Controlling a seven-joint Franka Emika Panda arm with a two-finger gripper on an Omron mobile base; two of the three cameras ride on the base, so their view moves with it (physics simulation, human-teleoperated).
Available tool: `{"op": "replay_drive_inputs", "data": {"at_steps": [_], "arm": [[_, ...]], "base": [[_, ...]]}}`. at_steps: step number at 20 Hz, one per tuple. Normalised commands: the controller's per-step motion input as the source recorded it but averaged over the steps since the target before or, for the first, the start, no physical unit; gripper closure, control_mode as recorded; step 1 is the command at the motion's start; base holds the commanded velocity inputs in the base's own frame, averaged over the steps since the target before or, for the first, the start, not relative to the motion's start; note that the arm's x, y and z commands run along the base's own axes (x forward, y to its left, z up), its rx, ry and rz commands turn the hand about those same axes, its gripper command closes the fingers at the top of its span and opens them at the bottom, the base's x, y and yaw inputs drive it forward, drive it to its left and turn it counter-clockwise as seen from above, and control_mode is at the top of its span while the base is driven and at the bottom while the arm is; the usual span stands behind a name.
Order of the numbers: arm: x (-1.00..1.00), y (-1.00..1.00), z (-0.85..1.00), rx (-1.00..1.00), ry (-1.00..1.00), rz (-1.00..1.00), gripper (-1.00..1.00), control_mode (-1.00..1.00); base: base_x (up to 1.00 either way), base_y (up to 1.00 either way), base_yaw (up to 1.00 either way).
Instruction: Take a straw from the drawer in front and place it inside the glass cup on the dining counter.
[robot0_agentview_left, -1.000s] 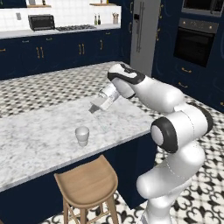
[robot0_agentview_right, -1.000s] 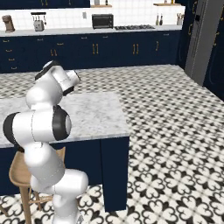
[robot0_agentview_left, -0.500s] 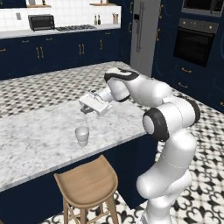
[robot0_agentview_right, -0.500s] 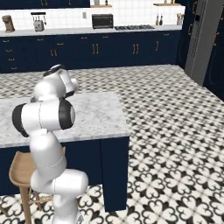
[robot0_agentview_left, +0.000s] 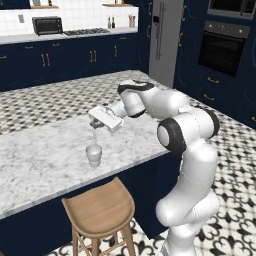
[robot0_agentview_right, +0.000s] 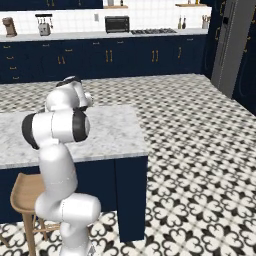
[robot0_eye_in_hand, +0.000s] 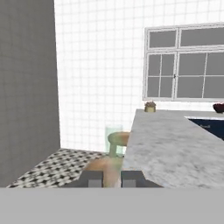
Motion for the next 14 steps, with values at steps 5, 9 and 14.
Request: {"op": "replay_drive_inputs", "data": {"at_steps": [5, 9, 14], "arm": [[0.45, 0.19, -0.29, 0.00, 0.00, 0.00, 1.00, -1.00], [0.52, 0.21, -0.28, 0.00, 0.00, 0.00, 1.00, -1.00], [0.50, 0.12, -0.30, 0.00, 0.00, 0.00, 1.00, -1.00]], "base": [[0.00, 0.00, 0.00], [0.00, 0.00, 0.00], [0.00, 0.00, 0.00]]}}
